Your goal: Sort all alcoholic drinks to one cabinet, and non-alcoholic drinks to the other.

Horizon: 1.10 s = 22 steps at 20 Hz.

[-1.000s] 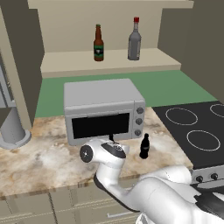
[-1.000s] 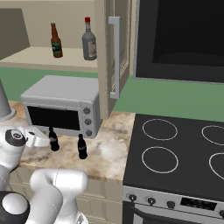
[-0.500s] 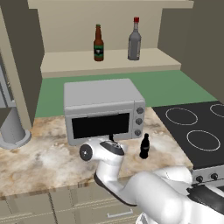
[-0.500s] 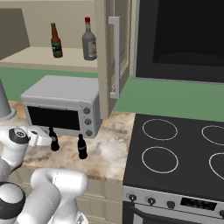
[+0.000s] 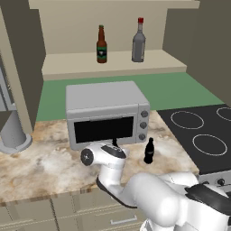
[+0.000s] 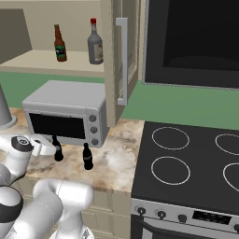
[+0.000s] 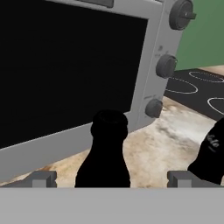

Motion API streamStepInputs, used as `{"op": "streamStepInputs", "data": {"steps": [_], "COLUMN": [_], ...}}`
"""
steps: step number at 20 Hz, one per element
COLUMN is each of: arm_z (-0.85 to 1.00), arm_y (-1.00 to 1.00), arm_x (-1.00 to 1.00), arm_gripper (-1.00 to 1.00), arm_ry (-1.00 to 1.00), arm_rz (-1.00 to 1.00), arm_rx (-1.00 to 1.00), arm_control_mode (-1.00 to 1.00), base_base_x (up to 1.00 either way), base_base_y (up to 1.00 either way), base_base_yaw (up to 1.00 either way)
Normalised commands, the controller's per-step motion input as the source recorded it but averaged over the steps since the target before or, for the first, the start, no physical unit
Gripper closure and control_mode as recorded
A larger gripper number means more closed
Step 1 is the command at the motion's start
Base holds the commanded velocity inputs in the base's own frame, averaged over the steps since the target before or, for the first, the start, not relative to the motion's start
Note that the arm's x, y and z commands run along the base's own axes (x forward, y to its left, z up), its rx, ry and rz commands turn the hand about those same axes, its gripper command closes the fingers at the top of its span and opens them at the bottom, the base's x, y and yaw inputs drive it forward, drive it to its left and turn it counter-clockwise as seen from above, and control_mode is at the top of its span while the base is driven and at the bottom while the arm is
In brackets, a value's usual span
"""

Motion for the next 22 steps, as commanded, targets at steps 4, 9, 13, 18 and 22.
{"op": "streamStepInputs", "data": {"steps": [4,9,13,18,22], "arm_z": [-0.07,-0.09,-0.13,-0.1,-0.07], "arm_y": [0.01,0.0,0.0,0.0,0.0], "arm_x": [0.12,0.13,0.11,0.17,0.16], "arm_gripper": [-1.0,-1.0,-1.0,-1.0,-1.0], "arm_ry": [0.0,0.0,0.0,0.0,0.0], "arm_rz": [0.0,0.0,0.0,0.0,0.0], "arm_rx": [0.0,0.0,0.0,0.0,0.0], "arm_control_mode": [-1.0,-1.0,-1.0,-1.0,-1.0], "base_base_x": [0.0,0.0,0.0,0.0,0.0], "base_base_y": [0.0,0.0,0.0,0.0,0.0], "base_base_yaw": [0.0,0.0,0.0,0.0,0.0]}}
